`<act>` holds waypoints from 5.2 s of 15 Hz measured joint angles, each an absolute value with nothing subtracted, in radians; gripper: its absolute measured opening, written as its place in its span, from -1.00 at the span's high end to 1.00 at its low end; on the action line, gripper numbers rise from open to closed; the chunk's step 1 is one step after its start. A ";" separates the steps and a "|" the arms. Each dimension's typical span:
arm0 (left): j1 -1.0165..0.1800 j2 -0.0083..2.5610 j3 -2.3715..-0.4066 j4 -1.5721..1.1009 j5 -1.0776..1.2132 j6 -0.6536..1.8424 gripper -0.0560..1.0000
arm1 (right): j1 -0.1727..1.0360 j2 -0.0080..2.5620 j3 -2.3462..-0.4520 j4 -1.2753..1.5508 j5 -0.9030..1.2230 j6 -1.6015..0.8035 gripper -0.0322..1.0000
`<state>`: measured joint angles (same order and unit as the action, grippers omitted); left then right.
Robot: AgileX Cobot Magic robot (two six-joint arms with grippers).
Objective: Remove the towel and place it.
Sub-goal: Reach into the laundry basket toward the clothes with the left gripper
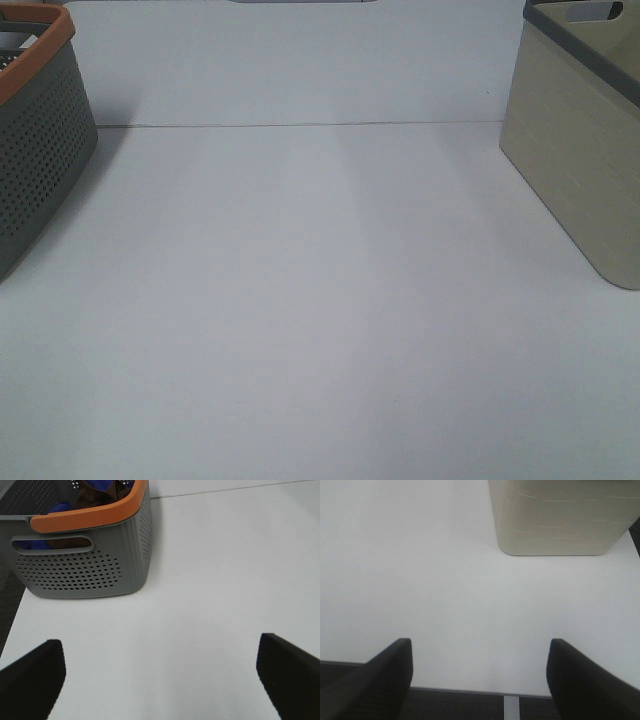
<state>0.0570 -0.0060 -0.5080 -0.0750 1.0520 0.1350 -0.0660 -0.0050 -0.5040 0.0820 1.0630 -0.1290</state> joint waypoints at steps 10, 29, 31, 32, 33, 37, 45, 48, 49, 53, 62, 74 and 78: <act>0.057 -0.006 -0.508 -0.075 1.052 0.135 -0.98 | -0.066 -0.005 -0.504 0.082 1.063 -0.129 -0.33; 0.057 -0.006 -0.508 -0.075 1.052 0.135 -0.98 | -0.066 -0.005 -0.504 0.082 1.063 -0.129 -0.33; 0.057 -0.006 -0.508 -0.073 1.052 0.135 -0.98 | -0.066 -0.005 -0.504 0.082 1.063 -0.129 -0.33; 0.057 -0.006 -0.508 -0.072 1.052 0.135 -0.98 | -0.066 -0.005 -0.504 0.082 1.063 -0.129 -0.33; 0.057 -0.006 -0.508 -0.072 1.052 0.135 -0.98 | -0.066 -0.005 -0.504 0.082 1.063 -0.129 -0.33; 0.057 -0.006 -0.508 -0.071 1.052 0.135 -0.98 | -0.066 -0.005 -0.504 0.082 1.063 -0.129 -0.33; 0.057 -0.006 -0.508 -0.070 1.052 0.135 -0.98 | -0.066 -0.005 -0.504 0.082 1.063 -0.129 -0.33; 0.057 -0.006 -0.508 -0.070 1.052 0.135 -0.98 | -0.066 -0.005 -0.504 0.082 1.063 -0.129 -0.33; 0.057 -0.006 -0.508 -0.068 1.052 0.135 -0.98 | -0.066 -0.005 -0.504 0.082 1.063 -0.129 -0.33; 0.057 -0.006 -0.508 -0.037 1.052 0.135 -0.98 | -0.066 -0.005 -0.504 0.082 1.063 -0.129 -0.33; 0.057 0.559 -0.941 -0.079 1.209 0.512 -0.98 | -0.066 -0.005 -0.504 0.082 1.063 -0.129 -0.33; 0.057 1.547 -1.703 -0.060 1.219 1.122 -0.98 | -0.066 -0.005 -0.504 0.082 1.063 -0.129 -0.33; 0.159 1.677 -1.790 -0.060 1.037 1.226 -0.97 | -0.066 -0.005 -0.504 0.082 1.063 -0.129 -0.33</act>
